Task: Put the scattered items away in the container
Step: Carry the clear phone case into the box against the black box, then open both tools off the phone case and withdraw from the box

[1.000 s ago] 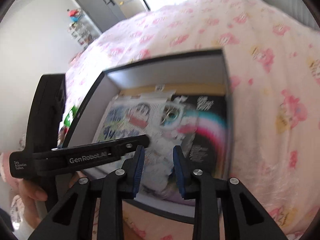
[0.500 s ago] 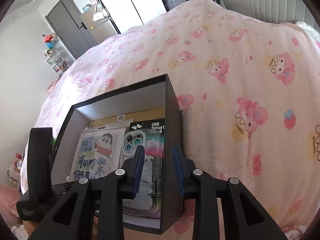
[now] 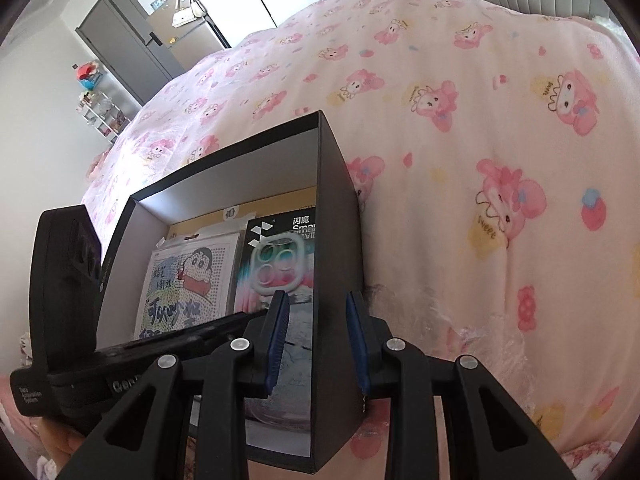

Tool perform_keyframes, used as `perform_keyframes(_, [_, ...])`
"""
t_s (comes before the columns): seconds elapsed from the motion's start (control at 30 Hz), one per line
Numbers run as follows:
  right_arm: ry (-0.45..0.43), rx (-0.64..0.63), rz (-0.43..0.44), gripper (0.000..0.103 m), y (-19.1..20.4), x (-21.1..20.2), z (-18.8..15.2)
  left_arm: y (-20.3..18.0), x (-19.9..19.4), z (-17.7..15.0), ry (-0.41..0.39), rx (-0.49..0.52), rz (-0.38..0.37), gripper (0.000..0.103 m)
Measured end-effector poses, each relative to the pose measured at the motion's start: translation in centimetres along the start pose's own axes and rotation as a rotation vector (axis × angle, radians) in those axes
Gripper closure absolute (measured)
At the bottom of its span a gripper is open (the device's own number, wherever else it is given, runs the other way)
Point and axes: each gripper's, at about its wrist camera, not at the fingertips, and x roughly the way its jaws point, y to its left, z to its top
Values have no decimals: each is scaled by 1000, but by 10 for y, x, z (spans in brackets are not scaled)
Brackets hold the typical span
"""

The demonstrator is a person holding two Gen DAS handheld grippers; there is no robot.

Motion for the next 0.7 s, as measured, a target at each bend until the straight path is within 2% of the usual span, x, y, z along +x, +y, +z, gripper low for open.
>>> perform_keyframes(0.17, [-20, 3, -14, 77, -2, -5, 1, 12, -14, 11, -48, -49, -1, 69])
perform_keyframes(0.27, [-48, -28, -56, 77, 1, -10, 3, 8, -7, 9, 2, -27, -5, 72])
perform_keyframes(0.3, [-49, -43, -76, 77, 3, -9, 3, 5, -7, 6, -4, -9, 5, 71])
perform_keyframes(0.37, [-32, -62, -112, 77, 4, -4, 2, 5, -10, 3, -16, 24, 28, 72])
perform_keyframes(0.47, [10, -59, -108, 77, 3, 7, -1, 13, -19, 2, -30, -9, -5, 71])
perform_keyframes(0.53, [-3, -62, -128, 77, 5, 3, -3, 6, -39, -6, -94, 35, 17, 71])
perform_keyframes(0.6, [-72, -89, -207, 76, 18, -15, -6, -8, -66, -20, -181, 96, 52, 67])
perform_keyframes(0.7, [-162, -97, -240, 74, 37, -47, -16, -13, -95, -34, -255, 136, 68, 66])
